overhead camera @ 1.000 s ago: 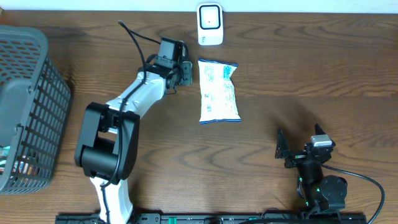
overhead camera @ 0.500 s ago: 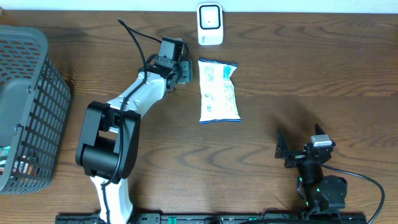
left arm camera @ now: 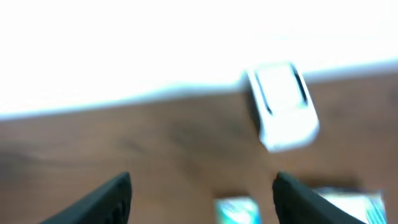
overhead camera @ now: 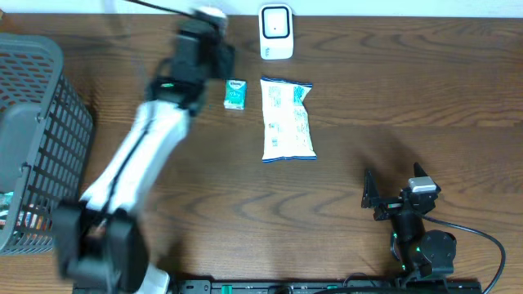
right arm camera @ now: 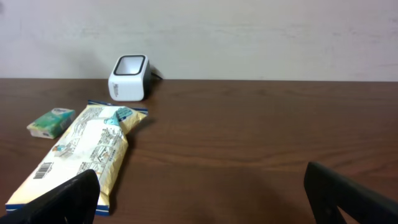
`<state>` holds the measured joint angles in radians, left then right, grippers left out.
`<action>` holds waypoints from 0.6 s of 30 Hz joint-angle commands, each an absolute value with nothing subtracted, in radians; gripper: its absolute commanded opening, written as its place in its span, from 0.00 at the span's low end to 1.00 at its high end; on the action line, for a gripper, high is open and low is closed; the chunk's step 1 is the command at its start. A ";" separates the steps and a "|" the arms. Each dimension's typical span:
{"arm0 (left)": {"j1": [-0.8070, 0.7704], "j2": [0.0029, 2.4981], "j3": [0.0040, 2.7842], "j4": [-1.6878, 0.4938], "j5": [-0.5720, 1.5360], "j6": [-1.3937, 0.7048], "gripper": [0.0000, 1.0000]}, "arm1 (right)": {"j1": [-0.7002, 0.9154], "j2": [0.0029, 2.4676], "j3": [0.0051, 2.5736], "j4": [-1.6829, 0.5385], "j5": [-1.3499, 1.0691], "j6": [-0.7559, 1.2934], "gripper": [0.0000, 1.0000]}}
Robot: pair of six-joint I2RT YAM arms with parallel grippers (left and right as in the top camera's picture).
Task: Scan the item barcode
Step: 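Release the Kleenex pack onto the table left of the snack bag, then move the left gripper back into the grey wire basket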
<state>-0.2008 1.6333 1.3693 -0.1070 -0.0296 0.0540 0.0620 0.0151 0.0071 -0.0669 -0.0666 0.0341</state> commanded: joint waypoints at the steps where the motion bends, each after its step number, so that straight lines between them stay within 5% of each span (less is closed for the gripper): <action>1: -0.091 1.509 1.420 -0.121 -0.070 0.100 0.77 | 0.056 0.015 0.006 -0.071 -0.062 0.044 0.99; 3: -0.019 1.444 1.448 -0.134 -0.063 0.091 0.99 | 0.056 0.015 0.006 -0.071 -0.062 0.044 0.99; 18: 0.694 1.417 1.504 -0.163 -0.065 0.093 0.98 | 0.056 0.015 0.006 -0.071 -0.062 0.044 0.99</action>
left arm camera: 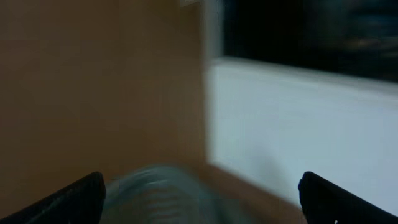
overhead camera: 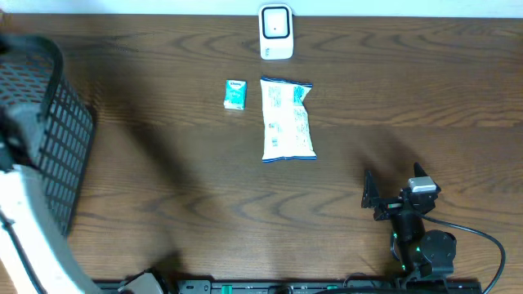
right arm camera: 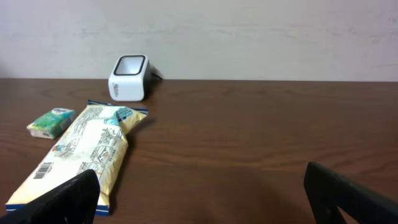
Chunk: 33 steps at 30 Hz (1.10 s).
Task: Scan the item barcode
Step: 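Move the left gripper back into the grey wire basket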
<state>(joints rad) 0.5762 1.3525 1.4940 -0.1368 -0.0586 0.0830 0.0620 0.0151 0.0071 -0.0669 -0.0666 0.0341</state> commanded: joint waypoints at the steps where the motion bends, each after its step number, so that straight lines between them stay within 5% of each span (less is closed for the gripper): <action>1: 0.737 1.438 1.504 -0.188 -0.065 0.093 0.98 | 0.056 0.015 0.006 -0.071 -0.062 0.044 0.99; 10: 0.961 1.593 1.504 -0.507 -0.060 0.093 0.98 | 0.056 0.015 0.006 -0.072 -0.062 0.044 0.99; 18: 0.976 1.644 1.504 -0.690 0.231 0.092 0.98 | 0.056 0.015 0.006 -0.071 -0.062 0.044 0.99; 33: 0.992 1.648 1.375 -0.791 0.052 0.202 0.98 | 0.056 0.015 0.006 -0.071 -0.062 0.044 0.99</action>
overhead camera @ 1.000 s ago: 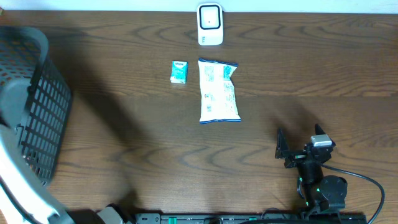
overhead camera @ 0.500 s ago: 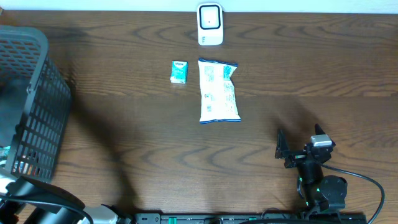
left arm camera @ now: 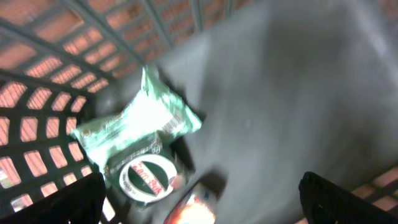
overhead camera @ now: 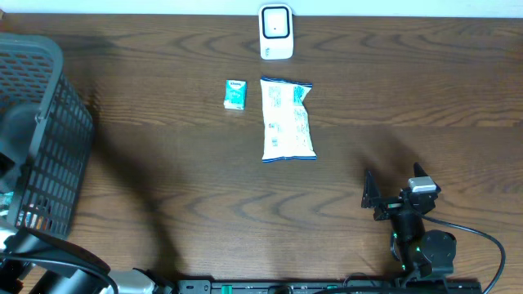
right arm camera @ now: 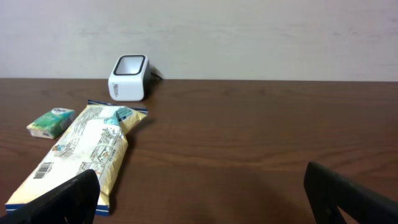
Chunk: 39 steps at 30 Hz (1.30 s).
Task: Scan the item barcode
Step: 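Move the left gripper back into the grey wire basket, then grasp the small orange box in the basket with the left gripper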
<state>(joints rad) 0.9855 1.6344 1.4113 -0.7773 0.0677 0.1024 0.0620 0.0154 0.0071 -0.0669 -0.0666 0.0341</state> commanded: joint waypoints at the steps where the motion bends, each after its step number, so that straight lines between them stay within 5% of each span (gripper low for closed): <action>1: 0.992 1.648 1.362 -0.796 0.056 0.237 0.98 | 0.056 0.015 0.006 -0.071 -0.062 0.044 0.99; 14: 0.992 1.648 1.331 -1.010 0.055 0.281 0.98 | 0.056 0.015 0.006 -0.071 -0.062 0.044 0.99; 24: 1.002 1.648 1.332 -0.935 0.033 0.281 1.00 | 0.056 0.015 0.006 -0.071 -0.062 0.044 0.99; 31: 1.069 1.678 1.331 -0.937 0.037 0.281 0.92 | 0.056 0.015 0.006 -0.071 -0.062 0.044 0.99; 39: 1.122 1.808 1.331 -1.021 0.252 0.335 0.92 | 0.056 0.015 0.006 -0.071 -0.062 0.044 0.99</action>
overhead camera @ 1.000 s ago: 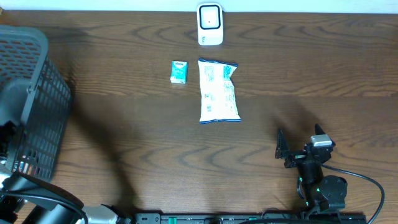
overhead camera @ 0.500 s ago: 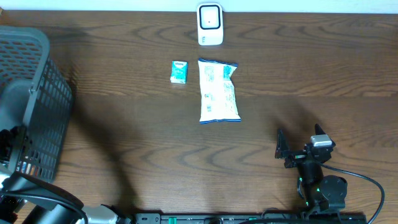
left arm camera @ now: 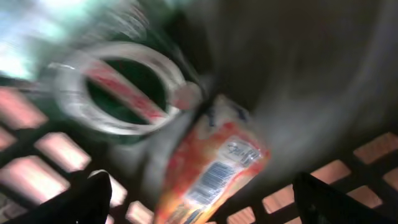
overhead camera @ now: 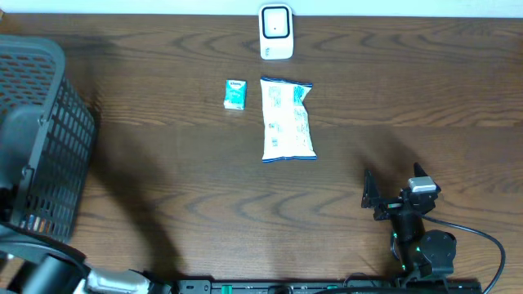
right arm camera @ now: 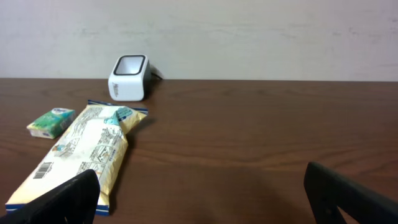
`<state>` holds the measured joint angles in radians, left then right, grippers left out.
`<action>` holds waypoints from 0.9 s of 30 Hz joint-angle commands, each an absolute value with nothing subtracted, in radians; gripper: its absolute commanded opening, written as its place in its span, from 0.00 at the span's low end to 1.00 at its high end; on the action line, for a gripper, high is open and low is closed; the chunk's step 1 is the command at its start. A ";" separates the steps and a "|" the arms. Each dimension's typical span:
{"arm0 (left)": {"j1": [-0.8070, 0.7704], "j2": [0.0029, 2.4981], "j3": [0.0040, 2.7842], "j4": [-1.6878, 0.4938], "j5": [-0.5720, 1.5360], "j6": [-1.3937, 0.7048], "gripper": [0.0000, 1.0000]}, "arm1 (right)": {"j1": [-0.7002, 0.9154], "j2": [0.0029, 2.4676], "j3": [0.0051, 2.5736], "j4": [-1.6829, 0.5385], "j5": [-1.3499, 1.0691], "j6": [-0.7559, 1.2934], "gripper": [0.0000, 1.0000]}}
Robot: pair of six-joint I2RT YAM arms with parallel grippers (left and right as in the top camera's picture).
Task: Scan the item barcode
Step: 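Grasp the small orange box in the basket with the left gripper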
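My left gripper [left arm camera: 208, 208] is open inside the grey basket [overhead camera: 49, 122], its dark fingertips [left arm camera: 93, 199] on either side of the view's lower edge. Just ahead of it lies an orange packet [left arm camera: 214, 168] with a barcode facing up. A tape roll [left arm camera: 121, 87] lies beyond that, and a blurred green packet [left arm camera: 37, 25] further off. The white scanner [overhead camera: 276, 33] stands at the table's back edge. My right gripper [right arm camera: 199, 199] rests open at the front right, nothing between its fingers.
A long white snack bag [overhead camera: 287, 118] and a small green tissue pack [overhead camera: 235, 94] lie in front of the scanner. The basket's lattice wall [left arm camera: 373, 155] closes in around the left gripper. Bare wood spreads across the table's middle [overhead camera: 245, 204].
The left gripper has come down closer to the basket's floor. The orange packet and tape roll now fill its view, and the green packet has slid to the top edge. The right arm has not moved.
The left arm was first stretched out, open, toward the scanner and tissue pack at the back. It then stood at the table's left by the basket, then over the basket's contents, and now low over the orange packet. The right arm stayed parked throughout.
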<state>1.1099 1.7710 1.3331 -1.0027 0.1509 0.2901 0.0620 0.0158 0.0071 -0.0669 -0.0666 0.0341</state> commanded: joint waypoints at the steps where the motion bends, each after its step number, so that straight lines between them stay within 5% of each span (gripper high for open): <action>1: 1.121 1.817 1.331 -1.024 0.268 0.344 0.92 | 0.056 0.015 0.006 -0.071 -0.062 0.044 0.99; 12: 1.121 1.831 1.331 -0.986 0.164 0.391 0.70 | 0.056 0.015 0.006 -0.072 -0.062 0.044 0.99; 23: 1.121 1.901 1.329 -0.999 0.245 0.384 0.69 | 0.056 0.015 0.006 -0.071 -0.062 0.044 0.99; 27: 1.121 1.919 1.330 -1.003 0.244 0.384 0.52 | 0.056 0.015 0.006 -0.072 -0.062 0.044 0.99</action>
<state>1.1168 1.9079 1.3327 -0.9962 0.2207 0.3721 0.0620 0.0158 0.0071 -0.0669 -0.0666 0.0341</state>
